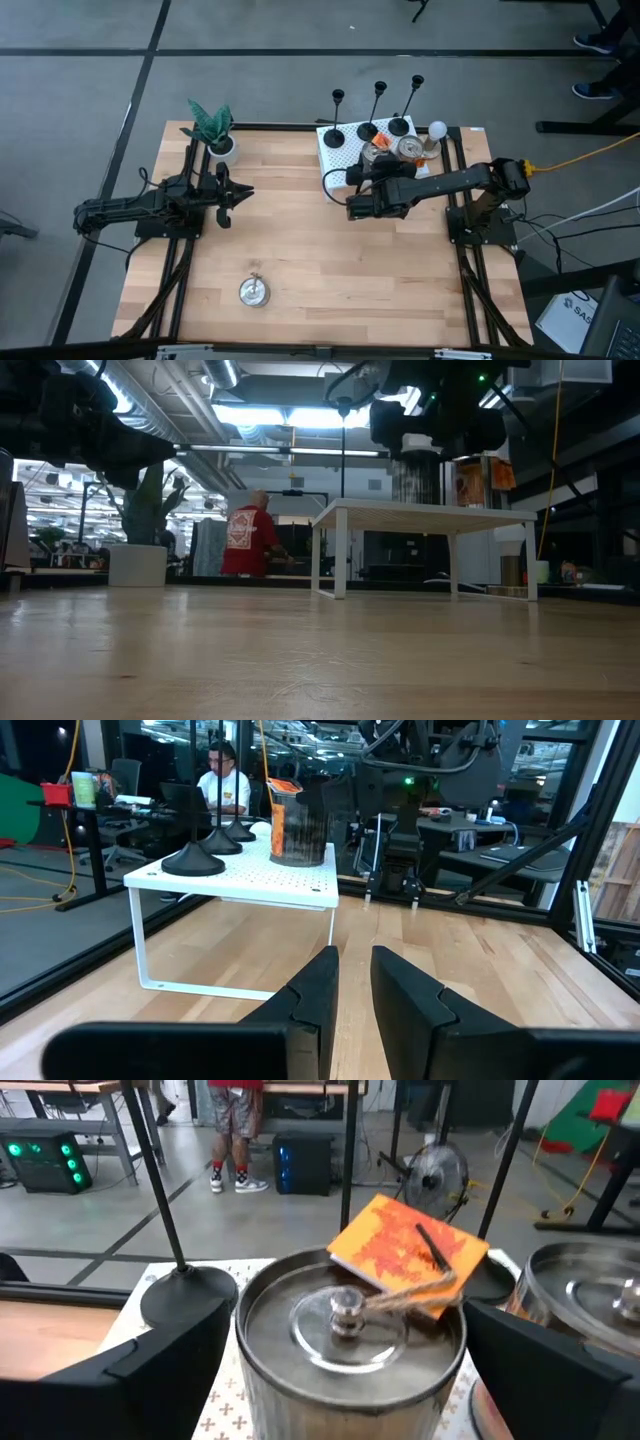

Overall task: Pick & Place candle stick holders
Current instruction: Put the orange scented candle on the shelf aligned with the other orange scented candle, then put the brown scented candle on the shelf

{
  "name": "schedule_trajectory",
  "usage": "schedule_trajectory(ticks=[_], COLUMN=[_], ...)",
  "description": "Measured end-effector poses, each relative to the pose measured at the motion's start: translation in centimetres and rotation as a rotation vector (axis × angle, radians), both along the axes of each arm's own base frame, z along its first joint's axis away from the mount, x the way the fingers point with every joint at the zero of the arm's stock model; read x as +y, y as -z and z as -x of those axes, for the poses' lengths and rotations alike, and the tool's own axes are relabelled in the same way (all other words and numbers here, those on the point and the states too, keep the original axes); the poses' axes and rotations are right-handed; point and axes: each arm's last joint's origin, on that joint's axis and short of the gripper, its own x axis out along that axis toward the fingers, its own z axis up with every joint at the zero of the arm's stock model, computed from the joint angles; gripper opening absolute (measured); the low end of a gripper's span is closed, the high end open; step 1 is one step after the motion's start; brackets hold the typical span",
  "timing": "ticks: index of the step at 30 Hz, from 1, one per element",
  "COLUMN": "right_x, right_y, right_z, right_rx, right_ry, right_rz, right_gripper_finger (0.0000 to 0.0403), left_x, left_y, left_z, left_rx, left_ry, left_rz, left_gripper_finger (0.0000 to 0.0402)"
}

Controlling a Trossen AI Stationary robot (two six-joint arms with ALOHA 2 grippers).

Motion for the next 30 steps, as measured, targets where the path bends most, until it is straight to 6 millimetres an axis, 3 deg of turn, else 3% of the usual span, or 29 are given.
schedule_trajectory(ticks=[19, 30], right_x=[1.3, 4.7], right_y=[-2.4, -3.1], right_z=[1.0, 0.5], right_rx=[-0.020, 0.021], right_ry=[-0.055, -0.165], right_rz=[0.099, 0.216], right_gripper_finger=[0.0400, 0.0400], left_x=[0.0, 0.0], left_y=[0.0, 0.0], left_z=[0.0, 0.0], left_rx=[0.000, 0.000], left_ry=[0.000, 0.000], left_rz=[0.000, 0.000], left_gripper_finger=[0.0059, 0.0059])
